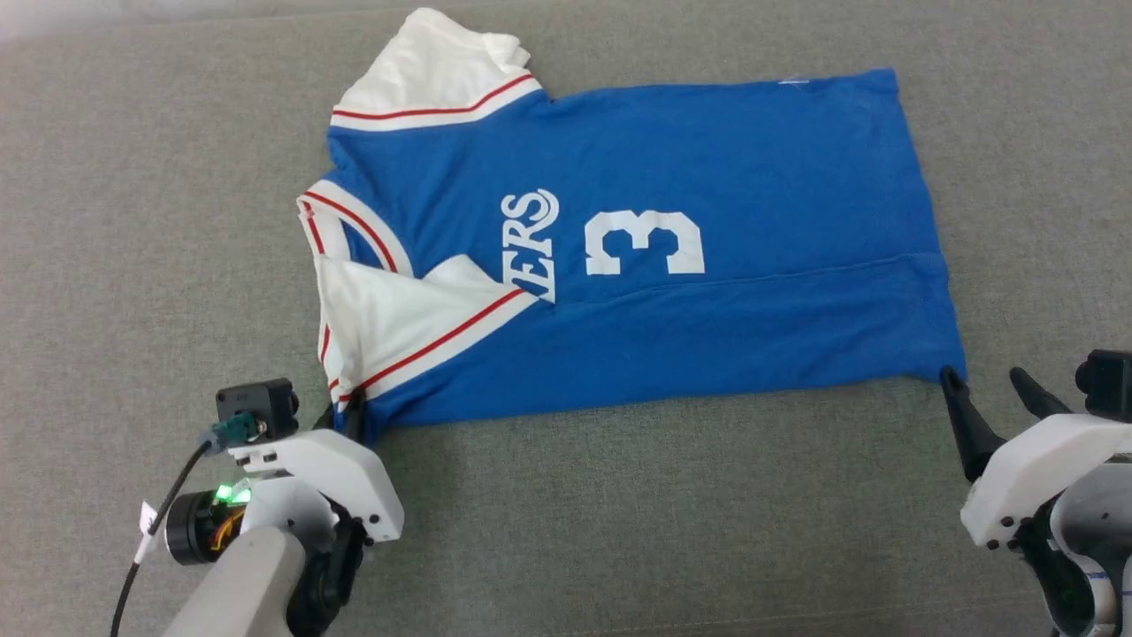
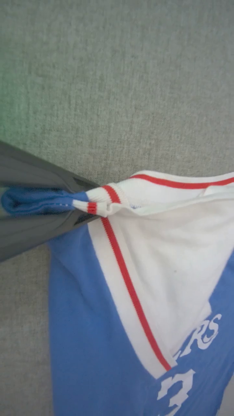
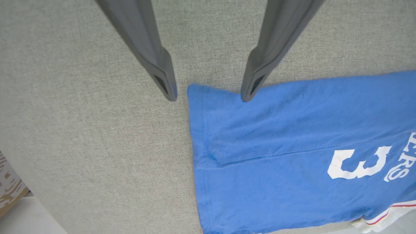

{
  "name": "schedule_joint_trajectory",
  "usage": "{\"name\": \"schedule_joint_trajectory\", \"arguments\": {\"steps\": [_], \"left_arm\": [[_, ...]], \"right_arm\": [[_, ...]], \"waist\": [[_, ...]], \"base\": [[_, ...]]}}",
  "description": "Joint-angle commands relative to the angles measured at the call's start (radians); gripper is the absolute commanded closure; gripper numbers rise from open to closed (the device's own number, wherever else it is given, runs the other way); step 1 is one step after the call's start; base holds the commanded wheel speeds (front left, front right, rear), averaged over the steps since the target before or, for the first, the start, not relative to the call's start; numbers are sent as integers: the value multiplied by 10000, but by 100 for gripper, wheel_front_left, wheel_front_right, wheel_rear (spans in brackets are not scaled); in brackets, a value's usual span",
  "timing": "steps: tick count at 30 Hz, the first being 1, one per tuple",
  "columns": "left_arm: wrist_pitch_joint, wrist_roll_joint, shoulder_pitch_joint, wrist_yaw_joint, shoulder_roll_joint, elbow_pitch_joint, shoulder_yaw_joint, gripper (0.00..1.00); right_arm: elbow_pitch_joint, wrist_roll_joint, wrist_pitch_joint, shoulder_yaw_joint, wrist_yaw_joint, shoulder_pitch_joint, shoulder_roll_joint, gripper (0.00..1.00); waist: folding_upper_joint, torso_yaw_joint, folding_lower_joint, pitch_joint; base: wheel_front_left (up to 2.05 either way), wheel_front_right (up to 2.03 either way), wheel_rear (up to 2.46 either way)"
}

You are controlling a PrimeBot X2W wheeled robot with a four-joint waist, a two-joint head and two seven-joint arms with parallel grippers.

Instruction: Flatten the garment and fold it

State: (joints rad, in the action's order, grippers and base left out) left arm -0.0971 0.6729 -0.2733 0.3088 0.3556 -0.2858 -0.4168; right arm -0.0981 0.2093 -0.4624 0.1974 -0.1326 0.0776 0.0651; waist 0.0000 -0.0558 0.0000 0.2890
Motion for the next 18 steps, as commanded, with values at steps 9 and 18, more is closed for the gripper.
{"name": "schedule_joint_trajectory", "arguments": {"steps": [9, 18], "left_arm": [[1274, -302, 238, -150, -112, 655, -56, 100], [1276, -597, 194, -50, -45, 1716, -336, 100]], "right_arm": [[967, -795, -954, 288, 19, 640, 260, 0], [2817, -1535, -1391, 1239, 19, 2017, -54, 0]], "waist": [[0, 671, 0, -605], [0, 1091, 0, -131]], "base": [[0, 0, 0], [0, 0, 0]]}}
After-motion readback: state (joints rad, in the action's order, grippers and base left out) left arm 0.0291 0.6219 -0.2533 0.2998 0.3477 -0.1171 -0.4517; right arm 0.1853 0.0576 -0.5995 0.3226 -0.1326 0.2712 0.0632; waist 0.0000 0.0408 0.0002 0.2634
